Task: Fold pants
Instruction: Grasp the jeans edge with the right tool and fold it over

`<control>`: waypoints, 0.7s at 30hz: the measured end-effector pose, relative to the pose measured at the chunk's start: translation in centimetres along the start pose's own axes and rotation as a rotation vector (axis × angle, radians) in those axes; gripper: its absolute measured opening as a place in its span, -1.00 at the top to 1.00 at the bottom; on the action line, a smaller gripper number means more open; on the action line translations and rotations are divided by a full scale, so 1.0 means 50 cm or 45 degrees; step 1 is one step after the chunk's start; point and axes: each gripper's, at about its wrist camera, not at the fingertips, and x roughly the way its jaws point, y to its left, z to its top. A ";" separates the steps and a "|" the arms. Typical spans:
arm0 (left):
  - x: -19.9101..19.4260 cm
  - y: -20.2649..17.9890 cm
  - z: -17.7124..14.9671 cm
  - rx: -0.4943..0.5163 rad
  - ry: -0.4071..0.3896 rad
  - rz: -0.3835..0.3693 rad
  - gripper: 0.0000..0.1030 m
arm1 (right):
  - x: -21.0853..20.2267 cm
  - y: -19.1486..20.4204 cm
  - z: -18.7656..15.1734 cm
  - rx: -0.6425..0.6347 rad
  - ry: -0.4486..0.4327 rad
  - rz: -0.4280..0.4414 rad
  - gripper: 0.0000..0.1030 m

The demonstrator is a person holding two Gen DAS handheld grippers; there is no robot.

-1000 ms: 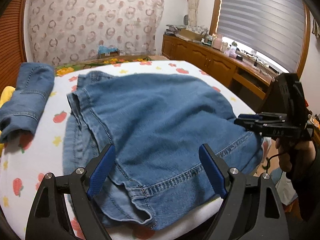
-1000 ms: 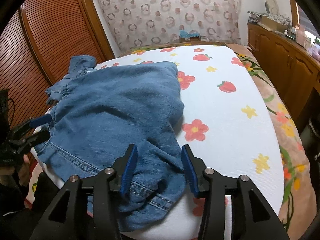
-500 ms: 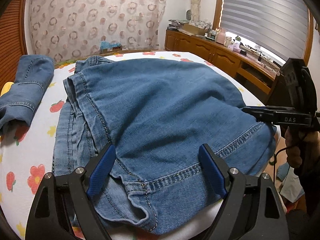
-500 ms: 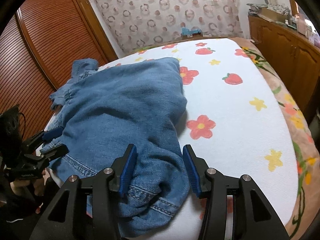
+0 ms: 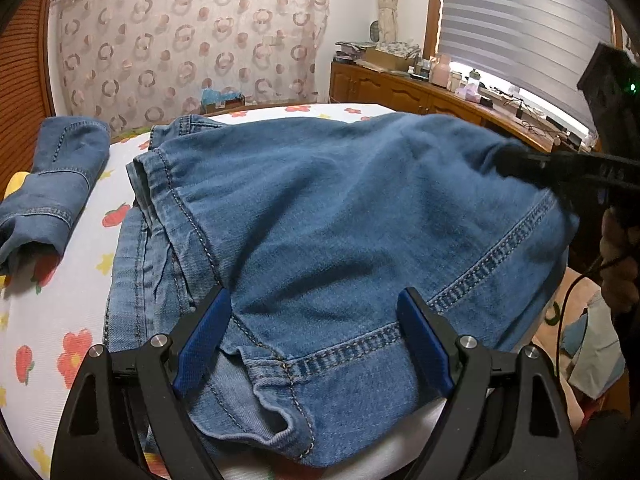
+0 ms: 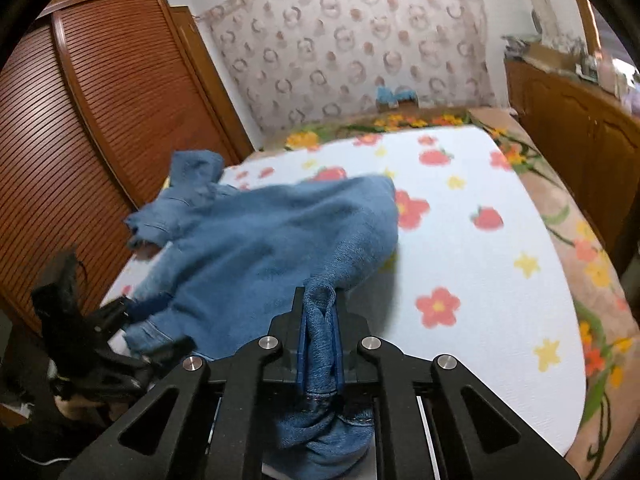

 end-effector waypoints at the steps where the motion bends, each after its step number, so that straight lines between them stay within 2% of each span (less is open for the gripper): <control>1: -0.005 0.003 0.001 -0.017 -0.002 -0.009 -0.66 | -0.004 0.008 0.006 -0.009 -0.009 0.006 0.81; 7: -0.055 0.057 0.006 -0.154 -0.066 -0.041 -0.66 | -0.018 0.054 0.030 -0.071 -0.037 0.046 0.81; 16: -0.131 0.133 0.000 -0.229 -0.159 0.087 -0.66 | 0.012 0.145 0.059 -0.199 -0.049 0.157 0.82; 21: -0.162 0.183 -0.005 -0.275 -0.195 0.145 -0.66 | 0.060 0.206 0.065 -0.259 -0.031 0.239 0.82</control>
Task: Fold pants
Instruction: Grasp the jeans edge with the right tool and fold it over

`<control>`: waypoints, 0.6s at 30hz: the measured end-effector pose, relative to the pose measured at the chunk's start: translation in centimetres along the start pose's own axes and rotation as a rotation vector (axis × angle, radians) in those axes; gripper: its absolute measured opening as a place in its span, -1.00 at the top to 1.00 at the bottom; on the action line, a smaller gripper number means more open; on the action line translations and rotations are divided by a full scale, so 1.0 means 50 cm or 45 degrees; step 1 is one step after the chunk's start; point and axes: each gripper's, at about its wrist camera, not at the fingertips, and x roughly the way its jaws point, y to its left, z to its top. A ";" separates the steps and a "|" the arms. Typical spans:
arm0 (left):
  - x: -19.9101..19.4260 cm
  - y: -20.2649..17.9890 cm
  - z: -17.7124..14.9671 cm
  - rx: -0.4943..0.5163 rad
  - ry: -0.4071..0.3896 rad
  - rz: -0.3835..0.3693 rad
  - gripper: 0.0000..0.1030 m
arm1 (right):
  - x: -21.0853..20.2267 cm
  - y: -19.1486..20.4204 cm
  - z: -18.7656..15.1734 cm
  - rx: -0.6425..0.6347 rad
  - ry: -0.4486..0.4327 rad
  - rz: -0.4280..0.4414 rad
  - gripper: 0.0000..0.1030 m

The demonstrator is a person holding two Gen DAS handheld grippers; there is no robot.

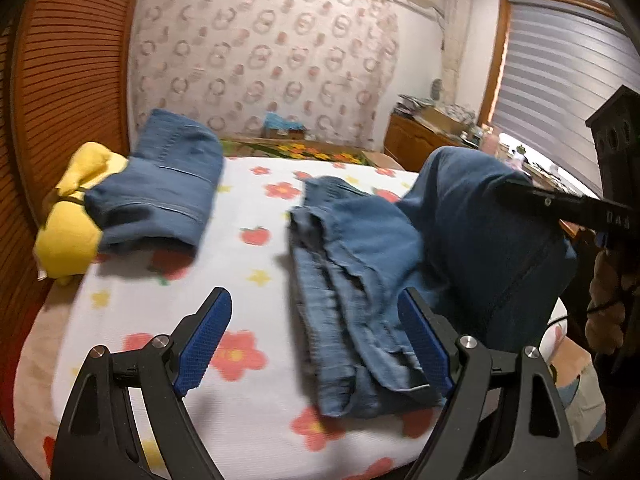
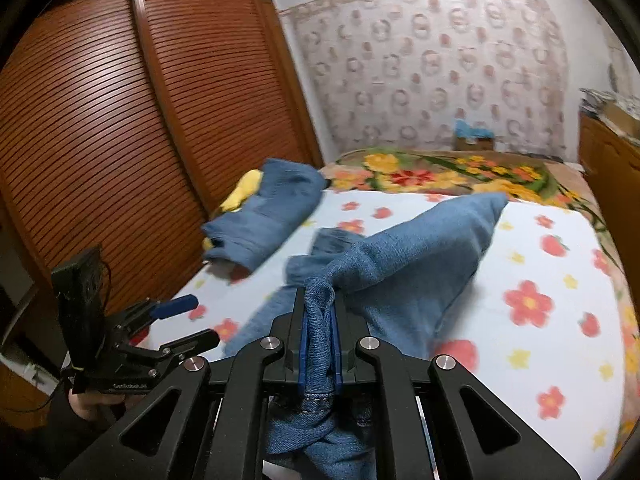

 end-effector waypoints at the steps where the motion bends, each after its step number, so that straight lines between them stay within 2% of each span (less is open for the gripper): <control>1: -0.005 0.009 -0.001 -0.008 -0.006 0.010 -0.66 | 0.012 0.006 0.000 -0.007 0.008 0.016 0.82; 9: -0.022 0.071 -0.001 -0.069 -0.034 0.061 -0.66 | 0.117 0.042 -0.001 -0.074 0.123 0.125 0.83; 14: -0.021 0.090 -0.011 -0.100 -0.029 0.073 -0.66 | 0.181 0.058 -0.018 -0.094 0.232 0.152 0.83; 18: -0.026 0.109 -0.016 -0.116 -0.028 0.075 -0.66 | 0.206 0.053 -0.028 -0.088 0.276 0.151 0.83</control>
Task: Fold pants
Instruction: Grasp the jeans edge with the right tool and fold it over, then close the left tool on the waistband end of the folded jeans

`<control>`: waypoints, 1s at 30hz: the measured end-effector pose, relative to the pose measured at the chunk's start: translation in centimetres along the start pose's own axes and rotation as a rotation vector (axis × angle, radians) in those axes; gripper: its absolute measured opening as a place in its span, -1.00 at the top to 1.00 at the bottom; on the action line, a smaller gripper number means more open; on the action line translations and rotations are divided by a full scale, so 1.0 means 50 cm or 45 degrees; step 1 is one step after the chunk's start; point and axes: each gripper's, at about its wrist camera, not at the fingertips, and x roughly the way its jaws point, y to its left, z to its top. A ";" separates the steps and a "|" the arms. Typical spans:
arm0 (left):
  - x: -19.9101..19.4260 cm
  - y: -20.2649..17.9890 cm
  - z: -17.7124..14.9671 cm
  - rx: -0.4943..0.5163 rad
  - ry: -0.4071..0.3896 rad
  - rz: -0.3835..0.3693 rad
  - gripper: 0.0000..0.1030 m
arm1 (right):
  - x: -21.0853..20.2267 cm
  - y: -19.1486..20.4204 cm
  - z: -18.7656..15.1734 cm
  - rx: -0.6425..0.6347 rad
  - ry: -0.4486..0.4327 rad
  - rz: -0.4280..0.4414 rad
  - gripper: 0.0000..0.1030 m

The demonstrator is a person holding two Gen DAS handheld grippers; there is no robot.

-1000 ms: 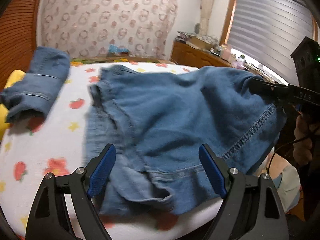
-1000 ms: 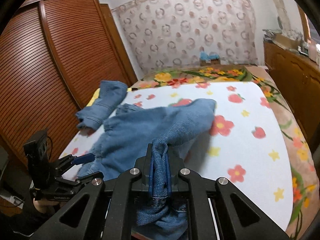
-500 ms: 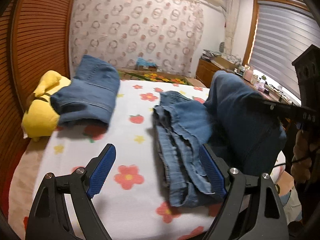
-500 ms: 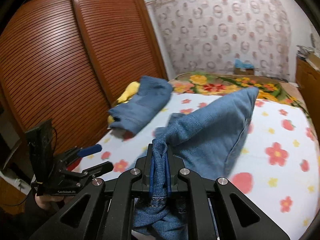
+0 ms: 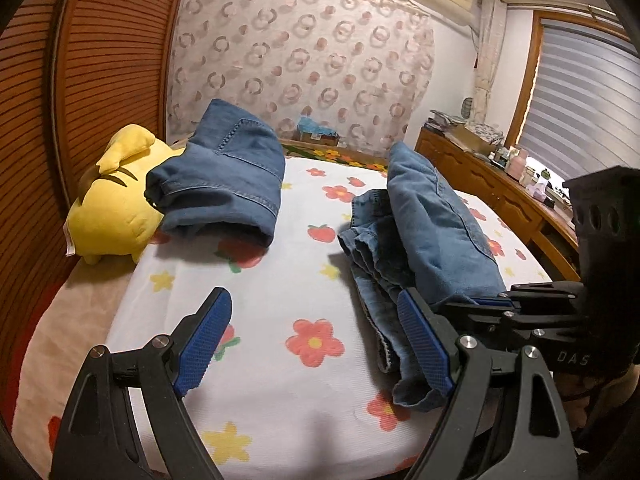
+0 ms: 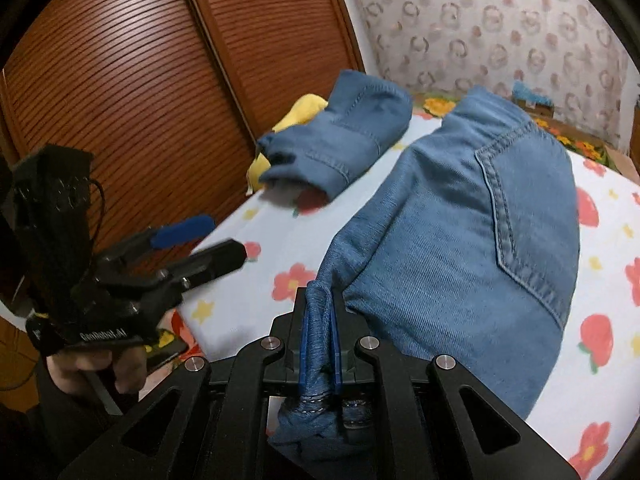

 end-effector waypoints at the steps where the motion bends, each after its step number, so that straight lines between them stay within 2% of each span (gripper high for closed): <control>1: 0.000 0.000 0.000 -0.001 -0.001 -0.001 -0.66 | -0.002 -0.004 0.002 0.000 -0.002 -0.006 0.82; 3: 0.001 0.001 0.000 0.001 0.000 -0.003 -0.66 | -0.017 -0.012 0.009 0.007 -0.008 -0.005 0.70; 6: 0.001 -0.007 0.005 0.008 -0.004 -0.017 -0.66 | -0.049 0.005 0.020 0.014 -0.037 -0.008 0.29; 10: -0.001 -0.035 0.018 0.044 -0.019 -0.056 -0.66 | -0.121 -0.004 0.017 -0.005 -0.112 -0.043 0.25; 16: 0.015 -0.093 0.042 0.089 -0.001 -0.188 -0.63 | -0.191 -0.065 0.003 0.003 -0.186 -0.240 0.24; 20: 0.047 -0.126 0.043 0.137 0.060 -0.219 -0.34 | -0.188 -0.108 -0.001 0.030 -0.169 -0.340 0.23; 24: 0.077 -0.154 0.033 0.167 0.139 -0.276 -0.14 | -0.147 -0.139 0.013 0.059 -0.135 -0.360 0.23; 27: 0.096 -0.162 0.020 0.186 0.191 -0.294 0.25 | -0.122 -0.148 0.024 0.081 -0.123 -0.349 0.23; 29: 0.091 -0.166 0.014 0.202 0.183 -0.314 0.71 | -0.122 -0.142 0.033 0.079 -0.123 -0.344 0.23; 30: 0.083 -0.168 0.013 0.209 0.168 -0.323 0.78 | -0.124 -0.142 0.034 0.077 -0.124 -0.343 0.23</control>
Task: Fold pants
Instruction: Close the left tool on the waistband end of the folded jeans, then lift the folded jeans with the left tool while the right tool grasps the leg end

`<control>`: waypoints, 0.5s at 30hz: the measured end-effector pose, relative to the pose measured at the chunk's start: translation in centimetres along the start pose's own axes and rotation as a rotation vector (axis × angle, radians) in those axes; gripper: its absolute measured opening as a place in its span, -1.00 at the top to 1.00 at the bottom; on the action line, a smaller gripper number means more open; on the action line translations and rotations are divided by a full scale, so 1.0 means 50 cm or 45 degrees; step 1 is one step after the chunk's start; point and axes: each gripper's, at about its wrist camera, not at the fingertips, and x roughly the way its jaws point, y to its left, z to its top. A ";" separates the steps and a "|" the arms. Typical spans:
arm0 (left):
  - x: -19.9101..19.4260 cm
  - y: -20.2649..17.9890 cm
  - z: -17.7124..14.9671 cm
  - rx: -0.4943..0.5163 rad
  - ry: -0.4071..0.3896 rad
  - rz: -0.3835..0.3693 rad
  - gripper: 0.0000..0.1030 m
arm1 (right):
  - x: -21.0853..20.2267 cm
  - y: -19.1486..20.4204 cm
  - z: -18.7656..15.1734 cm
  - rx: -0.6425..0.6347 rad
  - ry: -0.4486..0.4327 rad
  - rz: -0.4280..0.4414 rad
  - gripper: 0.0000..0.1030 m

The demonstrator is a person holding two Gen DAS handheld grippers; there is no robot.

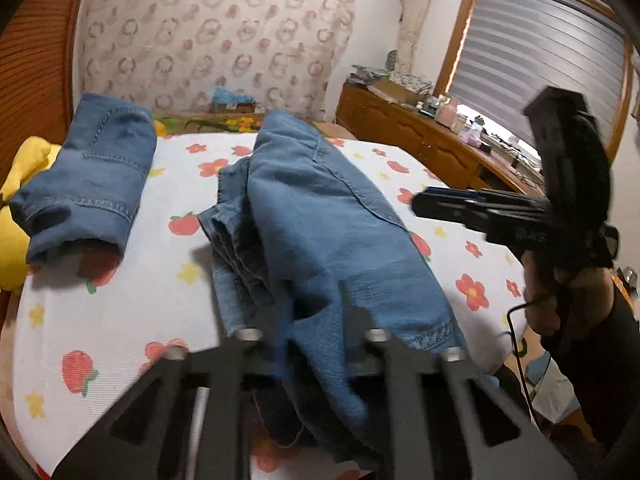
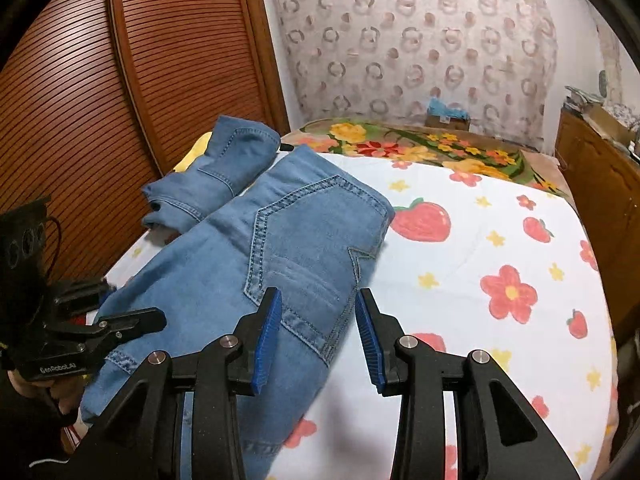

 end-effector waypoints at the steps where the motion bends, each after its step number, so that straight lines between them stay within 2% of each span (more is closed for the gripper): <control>1: -0.011 -0.005 -0.001 0.009 -0.021 -0.004 0.82 | -0.010 -0.003 -0.005 -0.002 -0.004 0.001 0.23; 6: -0.064 -0.030 -0.016 0.038 -0.090 0.006 0.84 | 0.010 -0.007 0.003 -0.003 -0.028 0.016 0.23; 11: -0.035 0.010 -0.056 -0.020 -0.005 0.085 0.84 | 0.036 -0.002 0.004 -0.017 -0.051 0.063 0.21; 13: -0.023 0.025 -0.064 -0.046 0.013 0.088 0.84 | 0.052 0.004 0.009 -0.032 -0.049 0.072 0.06; 15: -0.016 0.031 -0.069 -0.059 0.023 0.089 0.84 | 0.076 0.008 0.012 -0.046 -0.031 0.072 0.03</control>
